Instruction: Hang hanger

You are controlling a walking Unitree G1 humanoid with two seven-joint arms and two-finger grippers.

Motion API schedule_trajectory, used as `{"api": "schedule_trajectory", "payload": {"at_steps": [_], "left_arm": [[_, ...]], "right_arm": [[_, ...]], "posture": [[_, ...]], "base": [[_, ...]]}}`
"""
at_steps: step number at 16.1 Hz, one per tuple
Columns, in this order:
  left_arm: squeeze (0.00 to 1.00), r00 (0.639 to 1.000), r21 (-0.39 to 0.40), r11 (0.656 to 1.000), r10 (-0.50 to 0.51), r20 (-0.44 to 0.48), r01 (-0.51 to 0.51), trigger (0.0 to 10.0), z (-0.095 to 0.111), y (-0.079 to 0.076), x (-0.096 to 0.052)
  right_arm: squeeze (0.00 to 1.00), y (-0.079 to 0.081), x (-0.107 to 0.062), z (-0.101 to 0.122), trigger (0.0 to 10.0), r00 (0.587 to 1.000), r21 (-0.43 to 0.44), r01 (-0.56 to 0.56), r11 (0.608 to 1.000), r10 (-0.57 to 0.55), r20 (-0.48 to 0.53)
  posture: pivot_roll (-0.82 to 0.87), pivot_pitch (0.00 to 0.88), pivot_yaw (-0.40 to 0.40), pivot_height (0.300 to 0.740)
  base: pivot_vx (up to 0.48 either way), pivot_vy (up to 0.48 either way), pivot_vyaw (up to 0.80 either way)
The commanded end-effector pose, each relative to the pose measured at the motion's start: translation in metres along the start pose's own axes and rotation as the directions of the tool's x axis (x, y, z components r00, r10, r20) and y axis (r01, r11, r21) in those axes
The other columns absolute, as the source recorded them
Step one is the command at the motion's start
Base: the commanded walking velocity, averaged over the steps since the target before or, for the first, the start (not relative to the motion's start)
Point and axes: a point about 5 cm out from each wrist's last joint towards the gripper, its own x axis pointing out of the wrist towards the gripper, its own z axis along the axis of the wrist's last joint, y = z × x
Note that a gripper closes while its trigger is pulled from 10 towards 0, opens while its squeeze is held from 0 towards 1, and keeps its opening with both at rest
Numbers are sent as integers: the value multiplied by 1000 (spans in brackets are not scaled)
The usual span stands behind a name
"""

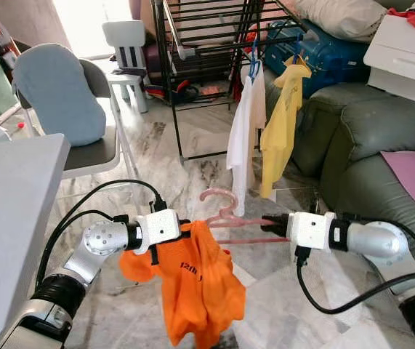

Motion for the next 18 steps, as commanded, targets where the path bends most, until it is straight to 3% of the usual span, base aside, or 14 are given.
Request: {"api": "schedule_trajectory", "payload": {"at_steps": [1, 8, 10, 11, 13, 16, 18], "left_arm": [[0, 1000, 3, 1000, 25, 12, -25, 0, 1, 3, 0], [0, 999, -63, 998, 23, 26, -21, 0, -2, -1, 0], [0, 992, -49, 993, 103, -74, -107, 0, -14, 7, -7], [0, 971, -59, 976, 201, -129, -210, 0, -21, 16, -12], [0, 951, -79, 956, 269, -154, -283, 0, -25, 23, -18], [0, 948, -94, 957, 254, -190, -275, 0, -32, 15, -17], [0, 941, -107, 946, 283, -188, -306, 0, -31, 18, -15]], "right_arm": [[1000, -8, 4, 6, 10000, 999, 1, 34, 999, -34, 39], [1000, -8, 4, 5, 10000, 999, -16, 38, 999, -37, 28], [1000, -14, 3, 8, 10000, 998, -22, 48, 999, -48, 33], [1000, -21, 1, 12, 10000, 996, -14, 80, 997, -79, 47], [1000, -28, -2, 17, 10000, 989, 13, 131, 991, -131, 73], [1000, -40, -5, 23, 10000, 944, 2, 312, 950, -311, 110], [1000, -32, -2, 19, 10000, 945, 88, 302, 949, -310, 99]], "posture": [[-152, 0, 78, 740], [-155, 0, 74, 740], [-153, 0, 72, 740], [-153, 0, 71, 740], [-152, 0, 71, 740], [-161, 0, 76, 740], [-163, 0, 75, 740]], "base": [[0, 0, 0], [0, 0, 0], [0, 0, 0], [0, 0, 0], [0, 0, 0], [0, 0, 0], [0, 0, 0]]}}
